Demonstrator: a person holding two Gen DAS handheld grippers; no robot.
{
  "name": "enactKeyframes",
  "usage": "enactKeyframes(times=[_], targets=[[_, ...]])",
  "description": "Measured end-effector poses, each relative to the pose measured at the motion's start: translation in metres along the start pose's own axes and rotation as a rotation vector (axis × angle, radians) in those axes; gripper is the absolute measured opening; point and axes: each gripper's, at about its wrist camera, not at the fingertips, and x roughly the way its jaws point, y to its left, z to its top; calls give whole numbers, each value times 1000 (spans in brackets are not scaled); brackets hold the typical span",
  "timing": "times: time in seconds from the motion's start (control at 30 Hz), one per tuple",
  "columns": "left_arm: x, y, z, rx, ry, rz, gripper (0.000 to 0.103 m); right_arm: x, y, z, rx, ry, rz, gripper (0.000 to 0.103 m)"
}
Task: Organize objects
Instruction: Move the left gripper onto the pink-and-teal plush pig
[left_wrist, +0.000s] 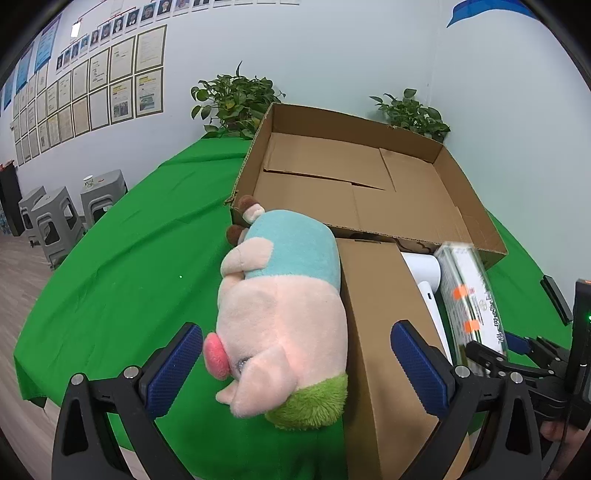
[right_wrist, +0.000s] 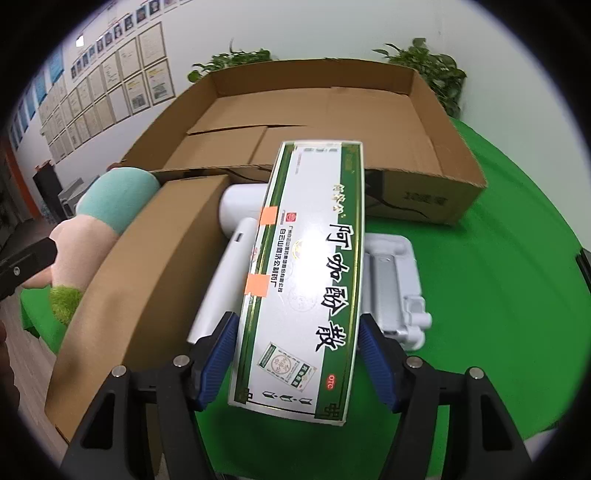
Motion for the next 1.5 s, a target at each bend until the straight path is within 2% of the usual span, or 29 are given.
enactKeyframes(times=[0.3,0.37,0.4,0.57,0.63,0.77,0.93,1.0,1.23,1.3,1.43,1.5], targets=[[2,8,4,-4,-3,-2,103,0,-9,4,-8,22,-65,66],[1,9,6,3,-7,2,103,-1,-4,6,-26,15,-45,73],[1,9,6,6,-9,4,103,-2,-2,6,-28,10,-37,82],[-4,7,12,17,-19,-19,103,-9,4,7,-66,-5,-5,91],[-6,5,13,19,-20,-37,103,-11,6,9,-66,-10,5,102],[-9,3,17,47,-6,-67,103,-23,6,12,-59,-25,27,102],[-13,10,22,25,4,-82,103,-40,9,17,-39,-57,102,102],[-12,12,22,22,11,-85,103,-45,14,20,-49,-68,108,102],[4,27,10,-23,62,-123,103,-47,36,36,-112,-39,197,102],[12,32,3,-41,90,-138,100,-47,43,44,-118,-44,236,102],[25,39,-8,-63,126,-151,74,-45,59,57,-131,-49,304,102],[27,43,-12,-64,115,-161,70,-39,67,63,-130,-22,352,102]])
